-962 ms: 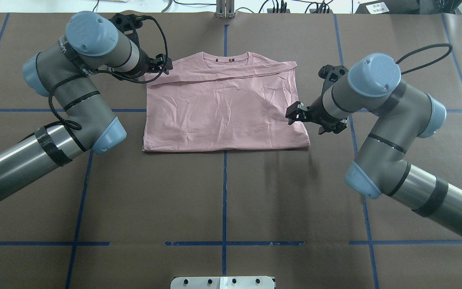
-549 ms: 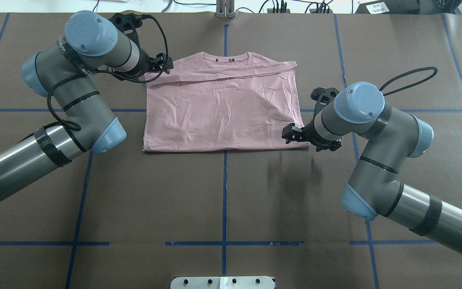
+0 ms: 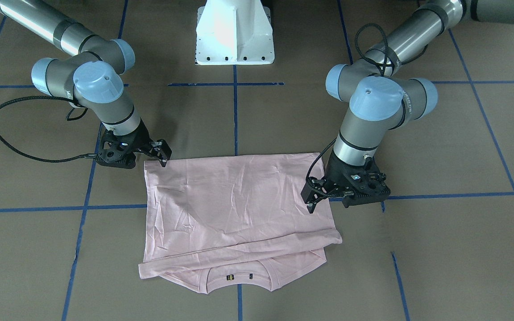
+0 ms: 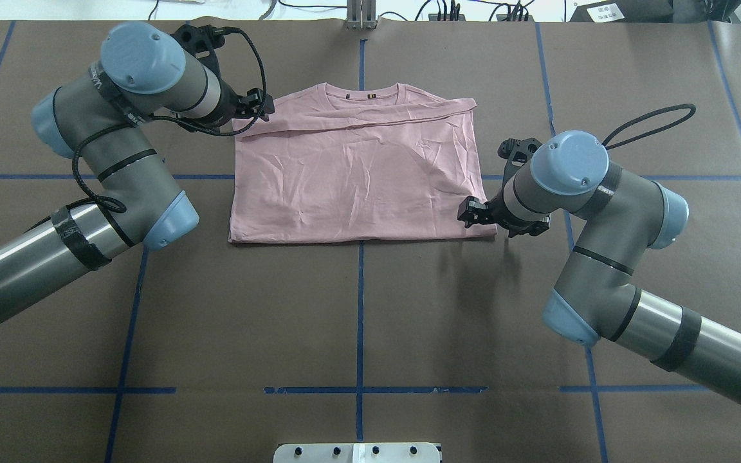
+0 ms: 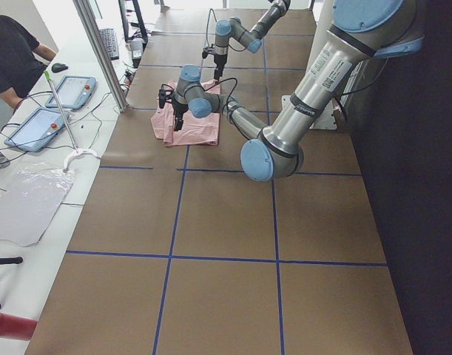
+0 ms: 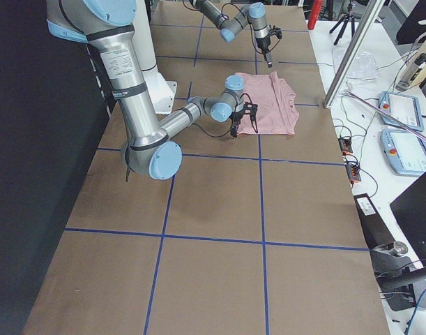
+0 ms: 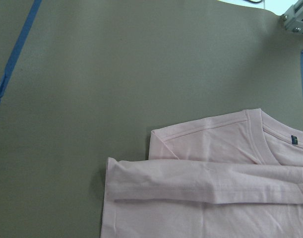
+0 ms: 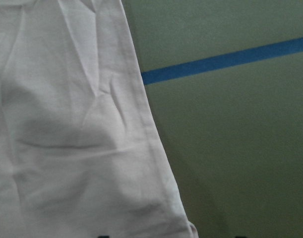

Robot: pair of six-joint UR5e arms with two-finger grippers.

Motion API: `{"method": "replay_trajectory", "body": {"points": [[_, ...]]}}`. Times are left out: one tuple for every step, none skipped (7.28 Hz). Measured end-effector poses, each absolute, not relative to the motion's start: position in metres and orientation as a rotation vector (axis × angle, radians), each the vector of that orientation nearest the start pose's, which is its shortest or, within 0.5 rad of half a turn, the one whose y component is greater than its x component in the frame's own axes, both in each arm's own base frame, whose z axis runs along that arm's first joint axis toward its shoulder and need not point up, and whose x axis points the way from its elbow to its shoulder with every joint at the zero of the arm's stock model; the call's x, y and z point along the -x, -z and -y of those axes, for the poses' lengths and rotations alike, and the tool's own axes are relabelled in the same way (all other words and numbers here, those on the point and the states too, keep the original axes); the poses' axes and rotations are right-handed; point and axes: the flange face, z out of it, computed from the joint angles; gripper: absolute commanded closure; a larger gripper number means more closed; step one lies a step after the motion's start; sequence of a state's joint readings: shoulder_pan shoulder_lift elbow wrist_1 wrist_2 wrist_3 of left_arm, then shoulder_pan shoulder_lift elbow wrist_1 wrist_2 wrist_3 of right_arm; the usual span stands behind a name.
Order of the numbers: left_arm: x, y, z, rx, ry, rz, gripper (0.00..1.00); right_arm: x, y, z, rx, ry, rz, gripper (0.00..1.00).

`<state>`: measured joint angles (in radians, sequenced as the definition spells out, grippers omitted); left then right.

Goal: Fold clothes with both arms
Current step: 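Lower the right gripper to the folded shirt's side edge and grasp it, then drag the folded shirt toward the robot, rotating it, with the right gripper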

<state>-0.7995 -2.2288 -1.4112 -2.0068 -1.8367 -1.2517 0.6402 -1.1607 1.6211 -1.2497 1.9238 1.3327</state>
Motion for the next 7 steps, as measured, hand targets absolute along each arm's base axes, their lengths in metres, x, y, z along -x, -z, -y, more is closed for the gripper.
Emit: {"method": "replay_trajectory", "body": {"points": [[-0.4392, -0.2910, 0.6053, -0.284, 0.319, -0.919, 0.00, 0.4687, -0.3726, 0.4728, -0.029, -0.236, 0.845, 1.00], [-0.4389, -0.2922, 0.6051, -0.285, 0.320, -0.918, 0.00, 0.4692, -0.3724, 0.4737, -0.035, -0.228, 0.845, 1.00], [-0.4389, -0.2923, 0.6050, -0.285, 0.320, -0.918, 0.00, 0.4691, -0.3733, 0.4749, -0.040, -0.219, 0.843, 1.00], [-0.4388, -0.2926, 0.6050, -0.285, 0.320, -0.918, 0.00, 0.4680, -0.3739, 0.4763, -0.042, -0.210, 0.842, 1.00], [-0.4385, -0.2918, 0.6047, -0.287, 0.317, -0.919, 0.00, 0.4665, -0.3737, 0.4773, -0.042, -0.200, 0.844, 1.00], [-0.4364, -0.2902, 0.6024, -0.293, 0.309, -0.923, 0.00, 0.4651, -0.3739, 0.4764, -0.037, -0.195, 0.842, 1.00], [-0.4302, -0.2865, 0.5961, -0.303, 0.303, -0.934, 0.00, 0.4616, -0.3731, 0.4693, -0.028, -0.188, 0.839, 1.00]]}}
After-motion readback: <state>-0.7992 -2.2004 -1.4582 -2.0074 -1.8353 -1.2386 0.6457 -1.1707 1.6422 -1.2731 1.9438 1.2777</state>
